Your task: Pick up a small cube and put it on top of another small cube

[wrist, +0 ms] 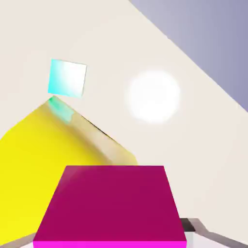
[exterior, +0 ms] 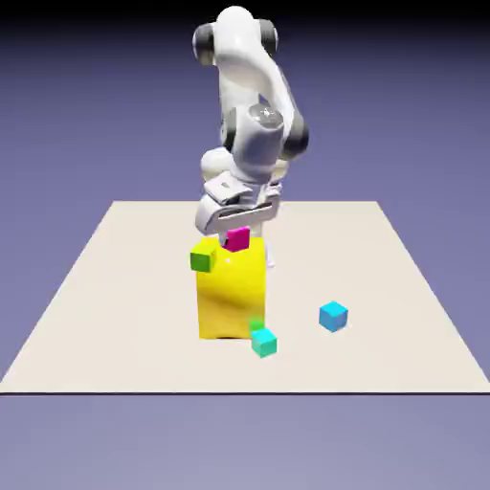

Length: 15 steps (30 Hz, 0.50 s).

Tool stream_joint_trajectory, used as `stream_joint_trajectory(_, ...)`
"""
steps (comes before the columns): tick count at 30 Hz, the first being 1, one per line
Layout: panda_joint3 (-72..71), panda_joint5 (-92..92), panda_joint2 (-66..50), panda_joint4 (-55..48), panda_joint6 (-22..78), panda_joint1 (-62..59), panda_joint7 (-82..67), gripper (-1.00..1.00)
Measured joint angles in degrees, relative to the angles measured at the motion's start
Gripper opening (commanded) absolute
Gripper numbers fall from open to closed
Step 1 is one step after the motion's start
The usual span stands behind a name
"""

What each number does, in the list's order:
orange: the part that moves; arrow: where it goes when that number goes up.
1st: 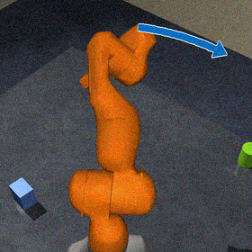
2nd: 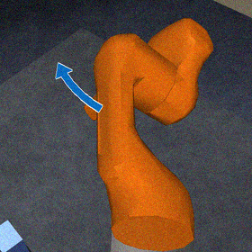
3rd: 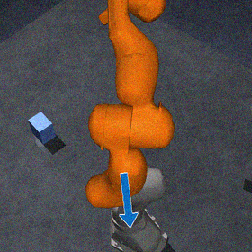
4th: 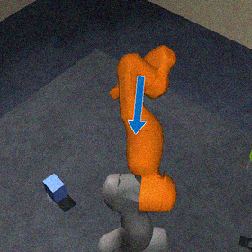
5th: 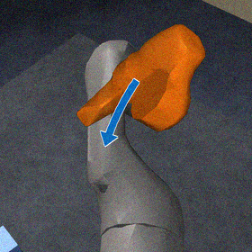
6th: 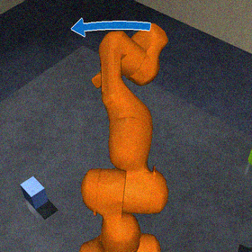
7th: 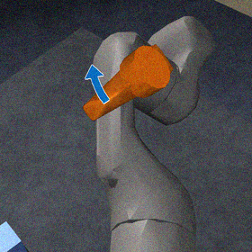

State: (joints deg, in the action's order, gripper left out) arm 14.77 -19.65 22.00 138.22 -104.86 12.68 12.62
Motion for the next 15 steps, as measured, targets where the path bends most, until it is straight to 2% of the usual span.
stream_joint_trajectory(2,0.86,0.04,1.06,-0.47,4.34,-1.35,-4.10,-1.00)
stream_joint_trajectory(4,0.99,0.18,0.89,-0.40,4.62,-1.28,-4.53,-1.00)
stream_joint_trajectory(8,2.99,-1.84,-1.19,7.37,-5.34,-2.42,-3.63,-1.00)
stream_joint_trajectory(9,3.11,-1.96,-1.32,7.85,-5.95,-2.49,-3.58,1.00)
stream_joint_trajectory(11,3.11,-2.11,-1.32,7.85,-5.99,-2.49,-3.53,1.00)
stream_joint_trajectory(15,1.11,-0.06,0.76,0.08,3.96,-1.35,-4.45,1.00)
